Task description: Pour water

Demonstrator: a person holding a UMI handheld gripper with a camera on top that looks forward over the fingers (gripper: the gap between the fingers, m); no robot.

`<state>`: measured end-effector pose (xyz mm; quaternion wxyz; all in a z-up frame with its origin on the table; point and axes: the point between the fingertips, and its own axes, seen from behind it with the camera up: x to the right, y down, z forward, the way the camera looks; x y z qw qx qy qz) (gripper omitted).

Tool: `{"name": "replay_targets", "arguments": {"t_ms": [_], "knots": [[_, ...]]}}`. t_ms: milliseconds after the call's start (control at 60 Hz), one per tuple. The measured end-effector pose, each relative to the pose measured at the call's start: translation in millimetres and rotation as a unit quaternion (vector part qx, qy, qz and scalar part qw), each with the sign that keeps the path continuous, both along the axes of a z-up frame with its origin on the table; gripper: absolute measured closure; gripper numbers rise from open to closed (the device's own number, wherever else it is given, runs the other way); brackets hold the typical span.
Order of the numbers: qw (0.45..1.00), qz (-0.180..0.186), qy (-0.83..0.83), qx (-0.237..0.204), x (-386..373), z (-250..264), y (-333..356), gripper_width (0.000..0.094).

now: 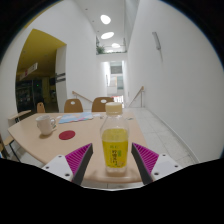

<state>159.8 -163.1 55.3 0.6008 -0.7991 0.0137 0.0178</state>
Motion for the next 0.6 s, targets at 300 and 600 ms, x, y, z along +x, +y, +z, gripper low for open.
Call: {"name": "replay_targets", "arguments": {"t_ms": [300,600], "knots": [[0.997,-0.045,0.026,0.052,8,9,46,0.0467],[0.995,-0.083,-0.02,0.045,8,8,52,0.0657]]}}
